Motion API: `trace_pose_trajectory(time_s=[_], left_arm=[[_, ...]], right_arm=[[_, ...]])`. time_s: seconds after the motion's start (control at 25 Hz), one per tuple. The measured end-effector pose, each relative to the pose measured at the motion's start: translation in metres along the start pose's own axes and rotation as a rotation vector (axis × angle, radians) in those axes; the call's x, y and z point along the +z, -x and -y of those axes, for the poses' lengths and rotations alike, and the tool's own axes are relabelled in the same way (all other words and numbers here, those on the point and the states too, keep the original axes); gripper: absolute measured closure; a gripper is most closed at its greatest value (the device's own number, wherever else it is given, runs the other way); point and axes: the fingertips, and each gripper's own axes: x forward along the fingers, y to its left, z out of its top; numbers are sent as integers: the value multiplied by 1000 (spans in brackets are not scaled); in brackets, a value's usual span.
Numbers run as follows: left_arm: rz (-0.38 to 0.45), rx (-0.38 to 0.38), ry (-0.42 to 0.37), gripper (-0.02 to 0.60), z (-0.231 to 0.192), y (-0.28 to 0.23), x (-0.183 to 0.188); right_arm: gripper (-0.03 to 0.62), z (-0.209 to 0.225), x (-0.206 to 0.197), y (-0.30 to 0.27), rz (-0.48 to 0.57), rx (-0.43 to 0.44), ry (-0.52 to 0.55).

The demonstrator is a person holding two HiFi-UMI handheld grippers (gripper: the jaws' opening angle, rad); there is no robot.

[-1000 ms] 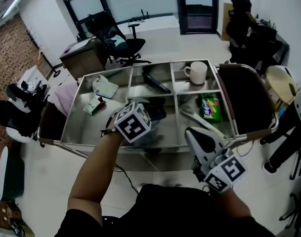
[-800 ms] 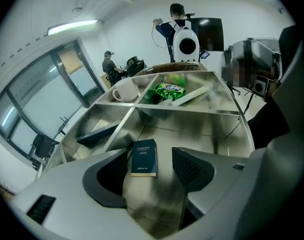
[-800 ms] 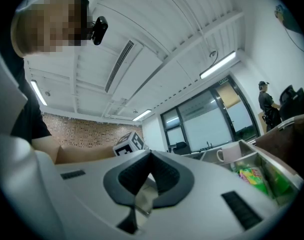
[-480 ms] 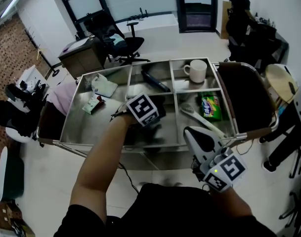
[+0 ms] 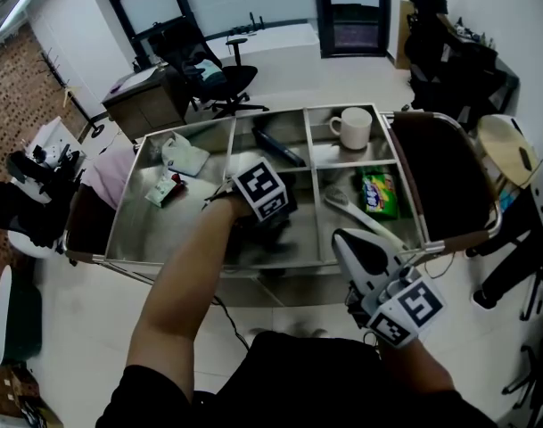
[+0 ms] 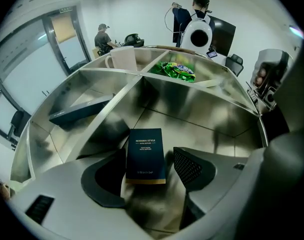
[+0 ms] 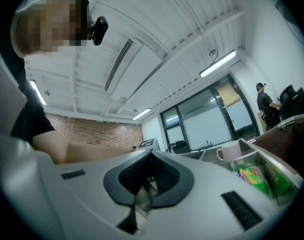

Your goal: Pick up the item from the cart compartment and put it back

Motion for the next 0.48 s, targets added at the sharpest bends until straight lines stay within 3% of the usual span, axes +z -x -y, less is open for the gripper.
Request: trace_pose_trajectory(time_s=[0.28,0.48], left_arm=[[-39,-57,9,285,4,-6,-4],[-63,-34,-14,285,3,-8,-6]], right_arm=[[579,1,1,1,4,-6,1],[579,0,1,0,10,-5,1]])
